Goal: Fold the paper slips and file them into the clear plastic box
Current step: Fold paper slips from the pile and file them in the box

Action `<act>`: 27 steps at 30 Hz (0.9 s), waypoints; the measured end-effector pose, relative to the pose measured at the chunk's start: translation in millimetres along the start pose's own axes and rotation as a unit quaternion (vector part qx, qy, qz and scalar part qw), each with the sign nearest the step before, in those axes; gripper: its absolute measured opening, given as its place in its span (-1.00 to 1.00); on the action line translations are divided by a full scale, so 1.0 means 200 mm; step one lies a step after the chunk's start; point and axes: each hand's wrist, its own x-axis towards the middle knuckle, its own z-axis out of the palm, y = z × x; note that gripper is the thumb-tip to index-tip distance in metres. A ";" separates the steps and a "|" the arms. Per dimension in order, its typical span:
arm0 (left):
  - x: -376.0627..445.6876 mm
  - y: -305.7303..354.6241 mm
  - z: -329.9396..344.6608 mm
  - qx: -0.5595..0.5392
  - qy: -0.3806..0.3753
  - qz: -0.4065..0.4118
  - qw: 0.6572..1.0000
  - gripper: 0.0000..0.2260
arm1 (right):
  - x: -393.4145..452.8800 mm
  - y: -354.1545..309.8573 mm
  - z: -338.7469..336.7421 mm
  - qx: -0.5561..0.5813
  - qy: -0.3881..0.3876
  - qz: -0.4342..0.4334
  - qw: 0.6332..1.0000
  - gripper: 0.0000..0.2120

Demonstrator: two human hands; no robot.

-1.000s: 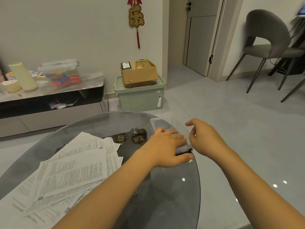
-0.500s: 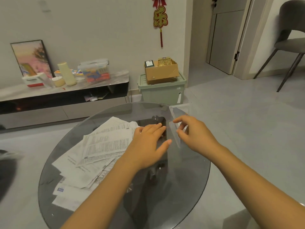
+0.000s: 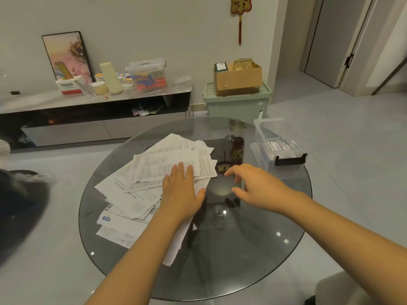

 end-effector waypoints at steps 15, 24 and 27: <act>0.06 -0.03 0.01 -0.017 0.128 -0.009 0.992 -0.68 | 0.00 -0.06 0.01 -0.015 -0.025 -0.007 1.000 -0.64; 0.06 -0.04 0.03 -0.112 0.178 -0.019 0.978 -0.79 | -0.02 -0.05 0.00 -0.015 -0.021 -0.007 1.000 -0.64; 0.05 -0.02 0.01 -0.131 0.181 -0.019 0.975 -0.85 | -0.03 -0.04 0.00 -0.014 -0.012 -0.008 1.000 -0.65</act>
